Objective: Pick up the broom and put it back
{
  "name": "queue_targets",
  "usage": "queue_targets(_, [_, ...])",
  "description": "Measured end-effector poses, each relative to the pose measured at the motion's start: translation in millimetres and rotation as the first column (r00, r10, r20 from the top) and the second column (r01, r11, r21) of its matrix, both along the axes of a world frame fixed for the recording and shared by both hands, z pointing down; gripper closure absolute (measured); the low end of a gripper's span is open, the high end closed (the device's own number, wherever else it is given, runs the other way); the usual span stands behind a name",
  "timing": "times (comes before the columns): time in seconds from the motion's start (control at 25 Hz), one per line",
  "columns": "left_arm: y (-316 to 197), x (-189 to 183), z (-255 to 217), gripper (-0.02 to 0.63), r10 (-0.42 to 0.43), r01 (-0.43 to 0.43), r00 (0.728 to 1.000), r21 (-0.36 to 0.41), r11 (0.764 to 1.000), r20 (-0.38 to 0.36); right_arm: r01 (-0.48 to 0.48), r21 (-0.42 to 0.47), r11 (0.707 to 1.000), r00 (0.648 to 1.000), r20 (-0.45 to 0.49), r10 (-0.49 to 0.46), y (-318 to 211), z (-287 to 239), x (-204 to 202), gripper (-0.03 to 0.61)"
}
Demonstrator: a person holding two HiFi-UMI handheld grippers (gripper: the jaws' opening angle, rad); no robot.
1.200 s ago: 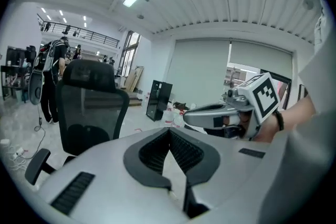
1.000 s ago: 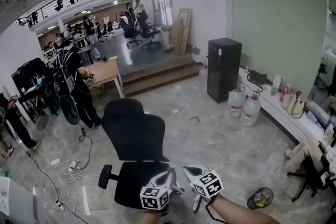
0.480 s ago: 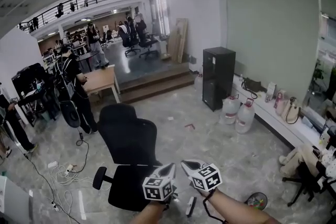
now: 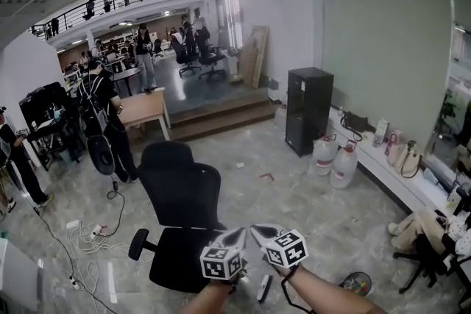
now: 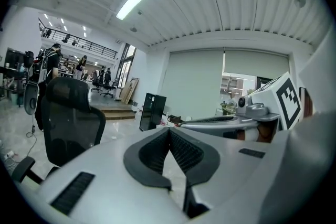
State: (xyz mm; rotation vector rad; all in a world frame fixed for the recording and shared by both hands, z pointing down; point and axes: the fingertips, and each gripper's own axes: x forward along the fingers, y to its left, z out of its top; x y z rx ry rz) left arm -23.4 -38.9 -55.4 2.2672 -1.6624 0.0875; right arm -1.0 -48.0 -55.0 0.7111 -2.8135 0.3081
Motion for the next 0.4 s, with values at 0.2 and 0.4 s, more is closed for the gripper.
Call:
queue_targets(0.2, [0.6, 0.0, 2.0, 0.606, 0.002, -0.002, 1.000, 0.004, 1.000, 0.002, -0.005, -0.017, 1.000, 1.000, 0.003, 0.005, 1.3, 5.4, 1.0, 0.577])
queue_targets(0.4, [1.8, -7.0, 2.8, 0.606, 0.003, -0.003, 1.000, 0.004, 1.000, -0.009, -0.003, -0.031, 1.000, 1.000, 0.010, 0.003, 4.9, 6.1, -8.2, 0.577])
